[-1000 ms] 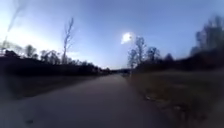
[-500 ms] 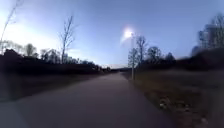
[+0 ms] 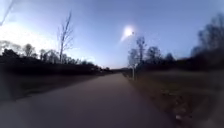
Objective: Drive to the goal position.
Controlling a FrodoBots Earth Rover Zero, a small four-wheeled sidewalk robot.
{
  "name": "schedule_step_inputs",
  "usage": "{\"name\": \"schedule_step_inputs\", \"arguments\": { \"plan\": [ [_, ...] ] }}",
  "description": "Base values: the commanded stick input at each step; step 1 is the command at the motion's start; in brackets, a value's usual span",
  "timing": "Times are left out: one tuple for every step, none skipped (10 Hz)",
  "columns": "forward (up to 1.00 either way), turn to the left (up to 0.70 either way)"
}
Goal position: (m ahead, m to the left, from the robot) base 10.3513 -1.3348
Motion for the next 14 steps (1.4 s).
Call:
{"name": "schedule_step_inputs", "arguments": {
  "plan": [
    [1.00, 0.00],
    [1.00, -0.05],
    [1.00, -0.35],
    [1.00, -0.40],
    [1.00, -0.31],
    [1.00, 0.00],
    [1.00, 0.00],
    [1.00, 0.00],
    [1.00, 0.00],
    [1.00, 0.00],
    [1.00, 0.00],
    [1.00, 0.00],
    [1.00, 0.00],
    [1.00, 0.00]
  ]
}}
